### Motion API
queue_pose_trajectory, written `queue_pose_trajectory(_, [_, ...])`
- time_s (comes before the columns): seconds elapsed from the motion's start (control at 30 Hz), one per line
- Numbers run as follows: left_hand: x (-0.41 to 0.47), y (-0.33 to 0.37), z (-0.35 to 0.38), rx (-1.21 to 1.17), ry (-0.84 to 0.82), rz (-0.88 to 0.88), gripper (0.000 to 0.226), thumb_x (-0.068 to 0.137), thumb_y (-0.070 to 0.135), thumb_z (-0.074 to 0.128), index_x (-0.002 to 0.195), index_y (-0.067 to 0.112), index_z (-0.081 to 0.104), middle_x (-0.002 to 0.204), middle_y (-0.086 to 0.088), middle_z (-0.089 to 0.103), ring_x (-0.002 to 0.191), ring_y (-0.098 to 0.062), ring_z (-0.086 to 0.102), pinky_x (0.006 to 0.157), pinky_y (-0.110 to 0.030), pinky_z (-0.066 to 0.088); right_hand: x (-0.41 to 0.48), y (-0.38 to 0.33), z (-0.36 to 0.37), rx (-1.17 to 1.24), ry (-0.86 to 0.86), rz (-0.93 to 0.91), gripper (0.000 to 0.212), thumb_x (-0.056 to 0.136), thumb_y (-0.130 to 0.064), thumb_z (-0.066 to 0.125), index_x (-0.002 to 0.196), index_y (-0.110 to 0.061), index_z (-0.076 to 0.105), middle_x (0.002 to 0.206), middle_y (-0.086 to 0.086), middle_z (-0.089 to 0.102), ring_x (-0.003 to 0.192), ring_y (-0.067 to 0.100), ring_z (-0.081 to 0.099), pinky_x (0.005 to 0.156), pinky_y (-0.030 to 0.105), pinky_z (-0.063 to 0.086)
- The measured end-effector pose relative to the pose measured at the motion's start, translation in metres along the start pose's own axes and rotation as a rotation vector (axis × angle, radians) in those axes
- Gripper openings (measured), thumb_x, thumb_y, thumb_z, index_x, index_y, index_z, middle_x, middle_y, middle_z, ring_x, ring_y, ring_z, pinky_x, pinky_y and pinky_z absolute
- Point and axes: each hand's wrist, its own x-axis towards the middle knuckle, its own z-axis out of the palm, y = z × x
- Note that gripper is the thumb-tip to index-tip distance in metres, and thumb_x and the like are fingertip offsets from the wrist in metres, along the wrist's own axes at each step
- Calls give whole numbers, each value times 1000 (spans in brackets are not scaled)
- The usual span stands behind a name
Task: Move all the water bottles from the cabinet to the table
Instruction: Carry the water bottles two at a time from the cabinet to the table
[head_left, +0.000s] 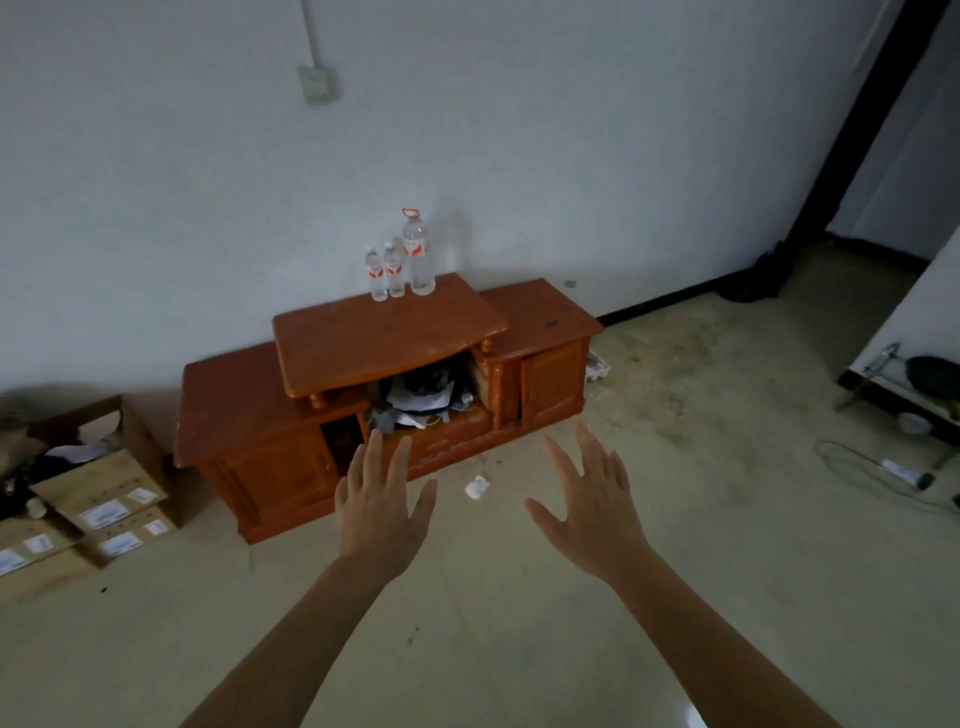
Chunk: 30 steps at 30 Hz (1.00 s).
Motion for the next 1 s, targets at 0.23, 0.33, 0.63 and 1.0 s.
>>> queue_pose_trajectory(0.23, [169, -23, 7, -19, 19, 2, 69, 97, 62, 33, 156, 29, 18, 166, -5, 5, 151, -27, 10, 118, -49, 22, 168, 0, 23, 63, 60, 17, 79, 93, -67, 44, 158, -29, 21, 165, 16, 12, 149, 34, 24, 118, 51, 24])
queue_pose_trajectory(0.33, [230, -31, 34, -17, -8, -5, 70, 97, 62, 34, 156, 28, 17, 166, -5, 5, 151, -27, 12, 117, -49, 24, 231, 12, 60, 96, 14, 12, 82, 92, -63, 51, 159, -30, 17, 165, 17, 10, 149, 34, 24, 119, 50, 23])
queue_pose_trajectory(0.63, [464, -73, 97, 116, -117, -122, 74, 97, 63, 34, 157, 29, 8, 166, -4, -3, 150, -29, 14, 114, -48, 30, 507, 56, 146, 234, -125, -25, 84, 92, -56, 55, 158, -33, 9, 167, 12, 2, 152, 31, 15, 119, 48, 22])
queue_pose_trajectory(1.0, [696, -135, 116, -4, -122, -299, 78, 94, 60, 42, 156, 29, 6, 166, -2, -3, 149, -31, 19, 114, -52, 32, 773, 12, 220, 325, -325, -175, 89, 93, -55, 57, 155, -43, -6, 167, 3, -8, 153, 28, 13, 116, 48, 30])
